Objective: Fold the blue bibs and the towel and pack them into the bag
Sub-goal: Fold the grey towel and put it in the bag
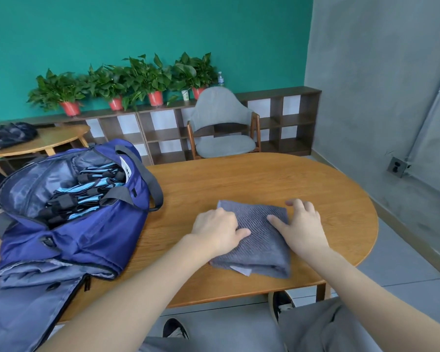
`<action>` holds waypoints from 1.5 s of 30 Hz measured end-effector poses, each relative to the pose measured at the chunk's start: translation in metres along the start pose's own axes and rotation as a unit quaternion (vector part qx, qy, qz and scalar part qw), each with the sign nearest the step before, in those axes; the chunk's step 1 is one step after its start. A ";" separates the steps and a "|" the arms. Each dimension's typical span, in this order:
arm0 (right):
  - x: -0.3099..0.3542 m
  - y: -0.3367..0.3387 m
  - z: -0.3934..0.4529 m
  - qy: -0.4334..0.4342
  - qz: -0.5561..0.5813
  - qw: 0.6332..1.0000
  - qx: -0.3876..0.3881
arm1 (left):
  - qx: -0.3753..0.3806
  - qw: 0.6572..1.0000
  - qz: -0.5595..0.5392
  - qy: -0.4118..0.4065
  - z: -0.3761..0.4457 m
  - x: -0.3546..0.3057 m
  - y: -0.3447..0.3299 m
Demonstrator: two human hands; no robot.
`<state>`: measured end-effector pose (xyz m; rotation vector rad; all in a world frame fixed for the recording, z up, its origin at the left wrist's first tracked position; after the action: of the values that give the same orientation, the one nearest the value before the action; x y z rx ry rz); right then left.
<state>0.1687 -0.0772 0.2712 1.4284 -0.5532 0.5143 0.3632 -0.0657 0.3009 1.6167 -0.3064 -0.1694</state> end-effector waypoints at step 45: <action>0.305 -0.053 -0.095 0.308 0.349 0.862 0.200 | -0.244 0.865 -0.436 0.048 -0.224 0.243 0.109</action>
<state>0.4416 0.0136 0.4186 1.3066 -0.4372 1.6850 0.6502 0.0706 0.4438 1.1435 0.5413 -0.7886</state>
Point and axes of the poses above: each hand's wrist, its own z-axis towards the middle knuckle, its own y-axis out of the back of the hand, x = y × z, the point moved 10 cm from there along z, towards the middle knuckle, and after that the axes turned 9 degrees about x, right-handed, at the moved point
